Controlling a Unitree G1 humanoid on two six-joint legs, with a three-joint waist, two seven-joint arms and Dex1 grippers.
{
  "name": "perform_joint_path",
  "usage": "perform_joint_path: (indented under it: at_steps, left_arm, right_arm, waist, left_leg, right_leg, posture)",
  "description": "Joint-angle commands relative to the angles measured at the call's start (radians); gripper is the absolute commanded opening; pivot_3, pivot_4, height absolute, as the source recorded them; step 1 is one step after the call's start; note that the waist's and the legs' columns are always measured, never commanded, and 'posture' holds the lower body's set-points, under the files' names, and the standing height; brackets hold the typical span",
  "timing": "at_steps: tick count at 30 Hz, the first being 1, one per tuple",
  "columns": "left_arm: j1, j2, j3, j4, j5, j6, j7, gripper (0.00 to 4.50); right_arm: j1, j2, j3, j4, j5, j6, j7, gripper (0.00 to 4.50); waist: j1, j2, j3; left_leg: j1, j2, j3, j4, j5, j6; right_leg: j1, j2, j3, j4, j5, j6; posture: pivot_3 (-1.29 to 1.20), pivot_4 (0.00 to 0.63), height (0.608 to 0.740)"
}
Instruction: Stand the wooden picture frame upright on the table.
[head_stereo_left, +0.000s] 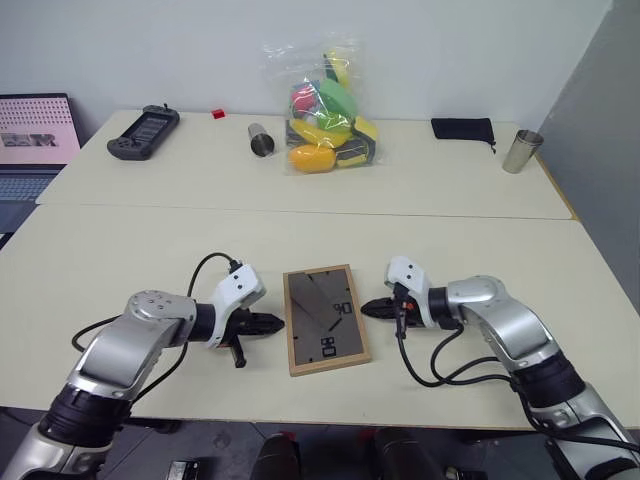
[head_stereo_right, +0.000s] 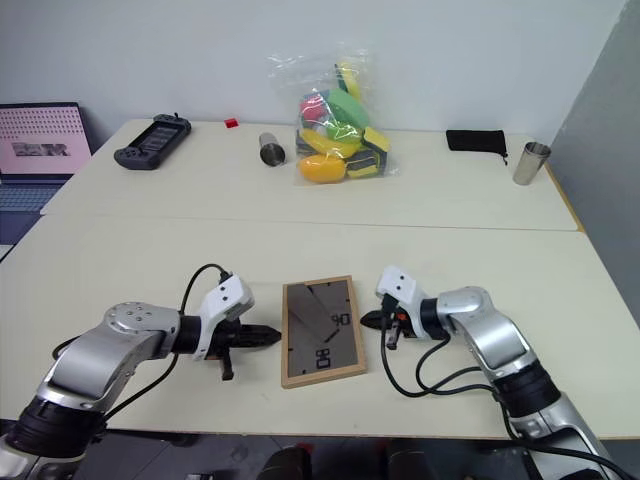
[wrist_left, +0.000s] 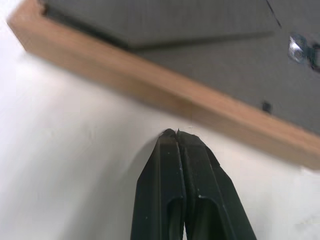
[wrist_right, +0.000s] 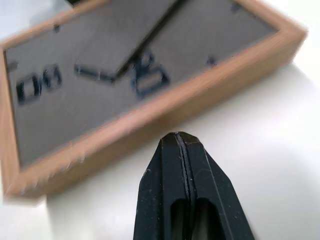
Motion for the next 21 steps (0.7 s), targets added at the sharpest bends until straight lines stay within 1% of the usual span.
perform_joint_path:
  at_steps: [1,4,5,7,9,11,14,17,18,21]
  left_arm:
    - [0.001,0.010,0.148,0.001,-0.211,0.206,-0.051,0.98]
    - [-0.002,0.013,0.193,0.015,-0.309,0.357,-0.046,1.59]
    - [-0.024,-0.005,0.221,0.044,-0.350,0.440,-0.028,1.75]
    - [-0.079,-0.046,0.276,0.108,-0.425,0.600,0.010,2.22]
    - [-0.107,-0.067,0.295,0.150,-0.458,0.698,0.034,2.65]
    - [-0.111,-0.079,0.287,0.181,-0.456,0.739,0.064,3.18]
    - [-0.121,-0.096,0.299,0.217,-0.466,0.776,0.097,3.73]
    - [-0.139,-0.117,0.307,0.258,-0.488,0.808,0.118,4.30]
    - [-0.131,-0.124,0.293,0.243,-0.496,0.809,0.121,4.44]
    - [-0.117,-0.151,0.272,0.220,-0.503,0.809,0.145,4.44]
  right_arm:
    - [0.024,-0.022,-0.059,-0.068,0.035,-0.005,-0.010,0.00]
    - [0.041,-0.023,-0.069,-0.073,0.037,-0.007,-0.024,0.00]
    - [0.051,-0.027,-0.062,-0.072,0.030,-0.014,-0.024,0.00]
    - [0.064,-0.029,-0.049,-0.069,0.017,-0.029,-0.027,0.00]
    - [0.064,-0.007,-0.049,-0.066,0.017,-0.026,-0.046,0.00]
    - [0.055,0.023,-0.043,-0.052,0.004,-0.042,-0.079,0.00]
    - [0.046,0.052,-0.037,-0.038,-0.011,-0.052,-0.114,0.00]
    - [0.037,0.076,-0.020,-0.041,-0.011,-0.044,-0.127,0.00]
    - [0.036,0.080,-0.014,-0.049,-0.009,-0.040,-0.125,0.00]
    - [0.033,0.091,-0.002,-0.068,-0.002,-0.028,-0.124,0.00]
  waist:
    - [-0.001,0.000,0.000]
    - [-0.003,0.000,0.000]
    - [-0.003,0.000,0.000]
    - [-0.002,0.000,0.000]
    - [-0.002,0.000,0.000]
    - [-0.002,-0.001,0.000]
    - [-0.008,0.000,0.000]
    - [-0.008,0.000,0.000]
    - [-0.008,0.000,0.000]
    - [-0.007,0.000,0.000]
  left_leg:
    - [0.000,0.000,0.000,0.000,0.000,0.000]
    - [0.001,0.000,0.000,0.000,0.000,0.000]
    - [0.001,0.000,0.000,0.000,0.000,0.000]
    - [0.001,0.000,0.000,0.000,0.000,0.000]
    - [0.000,0.000,-0.001,0.000,0.000,0.000]
    - [0.000,0.000,-0.001,0.001,0.000,0.000]
    - [0.001,0.000,-0.001,0.000,0.000,0.000]
    - [0.001,0.000,-0.002,0.000,0.000,0.000]
    - [0.001,0.000,-0.002,0.000,0.000,0.000]
    - [0.001,0.000,-0.002,0.000,0.000,0.000]
  right_leg:
    - [0.000,0.000,0.000,0.000,0.000,0.000]
    - [0.000,0.000,0.000,0.001,-0.002,0.004]
    - [0.000,0.000,0.000,0.001,-0.002,0.004]
    - [0.000,0.000,0.000,0.001,-0.003,0.004]
    - [0.000,0.000,-0.001,0.001,-0.002,0.004]
    - [0.000,0.000,-0.001,0.001,-0.002,0.004]
    - [0.000,0.001,0.000,0.001,0.000,0.000]
    - [0.000,0.001,0.000,0.002,0.000,0.000]
    - [0.000,0.001,-0.001,0.002,0.000,0.000]
    - [0.000,0.001,-0.001,0.002,0.000,0.000]
  posture:
    - [0.00,0.150,0.740]
    - [0.00,0.150,0.740]
    - [0.00,0.150,0.740]
    - [0.00,0.150,0.740]
    - [0.00,0.150,0.740]
    - [0.00,0.150,0.740]
    - [0.00,0.150,0.740]
    - [0.00,0.150,0.740]
    - [0.00,0.150,0.740]
    - [0.00,0.150,0.740]
